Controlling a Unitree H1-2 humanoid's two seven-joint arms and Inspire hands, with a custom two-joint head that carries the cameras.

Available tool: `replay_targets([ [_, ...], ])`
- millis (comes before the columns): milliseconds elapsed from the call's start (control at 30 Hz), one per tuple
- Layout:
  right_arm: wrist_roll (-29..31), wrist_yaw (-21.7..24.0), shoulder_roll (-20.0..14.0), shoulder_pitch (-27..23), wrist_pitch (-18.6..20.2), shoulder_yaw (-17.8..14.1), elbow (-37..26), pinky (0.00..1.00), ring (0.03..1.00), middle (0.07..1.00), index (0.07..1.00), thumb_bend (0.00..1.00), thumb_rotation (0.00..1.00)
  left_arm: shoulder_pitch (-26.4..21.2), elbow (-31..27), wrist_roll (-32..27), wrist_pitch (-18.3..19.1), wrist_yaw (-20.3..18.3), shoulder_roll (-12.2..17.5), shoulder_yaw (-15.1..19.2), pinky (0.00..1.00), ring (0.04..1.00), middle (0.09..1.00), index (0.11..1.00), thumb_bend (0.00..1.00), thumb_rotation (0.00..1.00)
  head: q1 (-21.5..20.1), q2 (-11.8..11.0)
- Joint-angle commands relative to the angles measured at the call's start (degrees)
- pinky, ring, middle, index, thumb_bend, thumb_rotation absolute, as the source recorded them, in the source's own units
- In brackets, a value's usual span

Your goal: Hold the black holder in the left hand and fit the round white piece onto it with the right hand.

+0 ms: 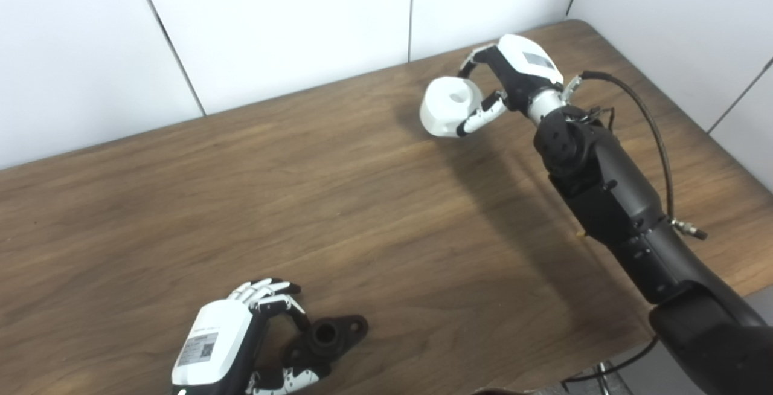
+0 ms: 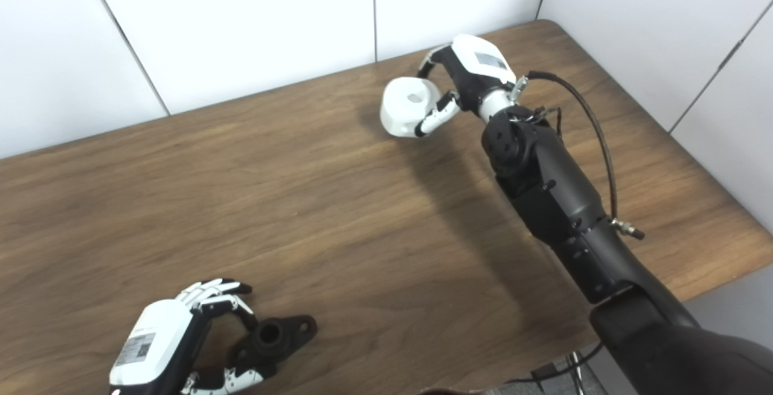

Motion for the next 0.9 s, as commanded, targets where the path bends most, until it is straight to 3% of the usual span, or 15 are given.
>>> replay_targets([
  [0, -0.9, 1.5, -2.1, -1.2, -0.2, -0.1, -4.5, 0.79, 0.896, 0.823, 0.486, 0.52, 0.14, 0.7, 1.9, 0.7, 1.7, -2.8, -0.1, -1.0, 0.87, 0.853, 0.794, 0.487, 0.52, 0.05, 1.1, 0.3],
  [267, -2.1, 11.7, -2.6, -0.3, 2.5, 0.1, -16.1, 0.78, 0.893, 0.811, 0.485, 0.52, 0.15, -0.4, 3.1, 3.4, 2.6, -3.0, -1.5, -2.7, 0.87, 0.856, 0.799, 0.488, 0.52, 0.05, 6.1, 1.7],
  [433, -6.4, 23.1, -0.6, 0.0, 2.6, -2.1, -25.7, 0.79, 0.887, 0.814, 0.485, 0.52, 0.15, -1.2, 3.9, 5.5, 3.4, -3.1, -3.1, -3.9, 0.89, 0.861, 0.801, 0.488, 0.52, 0.05, 11.0, 3.0],
  [633, -7.5, 34.2, 2.5, 0.1, 2.6, -5.1, -34.1, 0.81, 0.892, 0.813, 0.484, 0.52, 0.15, -1.9, 5.0, 6.5, 3.9, -2.2, -4.5, -5.0, 0.88, 0.856, 0.796, 0.488, 0.52, 0.05, 13.6, 4.4],
  [733, -8.2, 38.3, 4.8, 0.4, 2.6, -6.5, -37.1, 0.83, 0.901, 0.811, 0.484, 0.52, 0.15, -2.3, 5.3, 6.4, 3.9, -2.2, -4.8, -5.1, 0.88, 0.857, 0.797, 0.488, 0.52, 0.05, 14.2, 5.0],
  [867, -10.9, 42.8, 7.0, 1.5, 2.6, -5.9, -41.6, 0.82, 0.908, 0.807, 0.484, 0.52, 0.14, -2.7, 5.6, 6.3, 4.1, -2.2, -5.2, -5.3, 0.88, 0.856, 0.797, 0.488, 0.52, 0.05, 14.3, 5.4],
])
